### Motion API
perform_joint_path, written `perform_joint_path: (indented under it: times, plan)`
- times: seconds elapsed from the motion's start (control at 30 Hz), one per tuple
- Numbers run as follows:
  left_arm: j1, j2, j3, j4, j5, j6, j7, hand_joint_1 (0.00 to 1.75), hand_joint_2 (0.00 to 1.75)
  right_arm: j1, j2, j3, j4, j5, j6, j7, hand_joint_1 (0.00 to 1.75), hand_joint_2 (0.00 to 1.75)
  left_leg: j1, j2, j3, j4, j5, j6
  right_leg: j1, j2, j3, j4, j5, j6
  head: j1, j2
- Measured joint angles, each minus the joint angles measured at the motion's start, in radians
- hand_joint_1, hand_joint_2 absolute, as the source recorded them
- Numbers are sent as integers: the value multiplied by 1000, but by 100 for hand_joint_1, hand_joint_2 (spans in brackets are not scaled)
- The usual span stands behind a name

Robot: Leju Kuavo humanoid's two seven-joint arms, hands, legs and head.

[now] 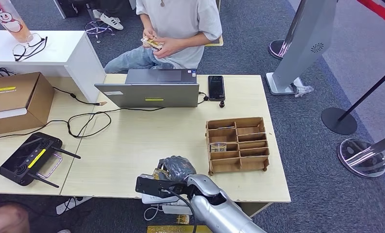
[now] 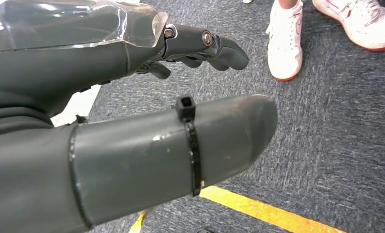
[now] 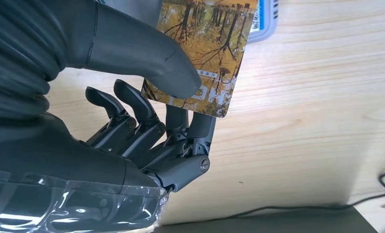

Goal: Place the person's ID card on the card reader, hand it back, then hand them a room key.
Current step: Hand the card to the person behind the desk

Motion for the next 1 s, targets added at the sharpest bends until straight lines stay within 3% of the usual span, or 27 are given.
perform_joint_path:
  times: [0.57, 1.0]
  plan:
    - [1, 2, 0, 0, 8, -20, -16, 0, 0, 29, -60, -58, -266, -102, 17, -86, 175, 175, 0, 0, 0, 0, 0, 0, 0, 0, 0, 0, 0, 0, 0, 0]
    - [1, 6, 0, 0, 9, -25, -23, 0, 0, 22, -84, -119, -394, -92, -132, -209, 175, 175, 0, 0, 0, 0, 0, 0, 0, 0, 0, 0, 0, 0, 0, 0]
